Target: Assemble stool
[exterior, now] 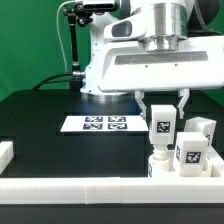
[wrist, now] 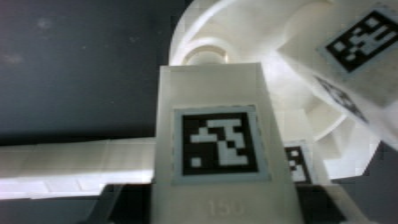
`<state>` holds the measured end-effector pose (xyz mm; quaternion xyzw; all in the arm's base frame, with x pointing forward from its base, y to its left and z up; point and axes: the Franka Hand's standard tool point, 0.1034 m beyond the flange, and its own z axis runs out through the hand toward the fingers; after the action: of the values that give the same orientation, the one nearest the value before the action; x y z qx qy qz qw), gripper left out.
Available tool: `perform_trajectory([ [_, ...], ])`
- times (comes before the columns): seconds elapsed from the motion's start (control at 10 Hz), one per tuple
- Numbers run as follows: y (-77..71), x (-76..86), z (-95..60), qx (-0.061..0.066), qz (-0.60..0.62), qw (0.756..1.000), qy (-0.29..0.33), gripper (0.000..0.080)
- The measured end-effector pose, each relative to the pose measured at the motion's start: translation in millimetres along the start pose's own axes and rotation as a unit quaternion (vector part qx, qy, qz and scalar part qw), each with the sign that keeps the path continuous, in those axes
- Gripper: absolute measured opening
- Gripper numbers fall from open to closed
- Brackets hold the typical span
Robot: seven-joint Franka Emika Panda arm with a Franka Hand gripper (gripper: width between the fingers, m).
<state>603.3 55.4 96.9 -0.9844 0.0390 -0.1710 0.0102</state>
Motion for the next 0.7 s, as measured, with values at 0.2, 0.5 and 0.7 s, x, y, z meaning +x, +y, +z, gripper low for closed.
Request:
perform_trajectory([
  [0.2, 0.4, -0.9, 1.3, 0.000, -0.003, 1.000, -0.001, 0.0340],
  [0.5, 1.9, -2.2, 2.8, -0.001, -0.006, 1.000, -0.002, 0.0340],
  [0.7, 3.4, -5.4, 7.2, -0.003, -0.010, 1.000, -0.004, 0.0340],
])
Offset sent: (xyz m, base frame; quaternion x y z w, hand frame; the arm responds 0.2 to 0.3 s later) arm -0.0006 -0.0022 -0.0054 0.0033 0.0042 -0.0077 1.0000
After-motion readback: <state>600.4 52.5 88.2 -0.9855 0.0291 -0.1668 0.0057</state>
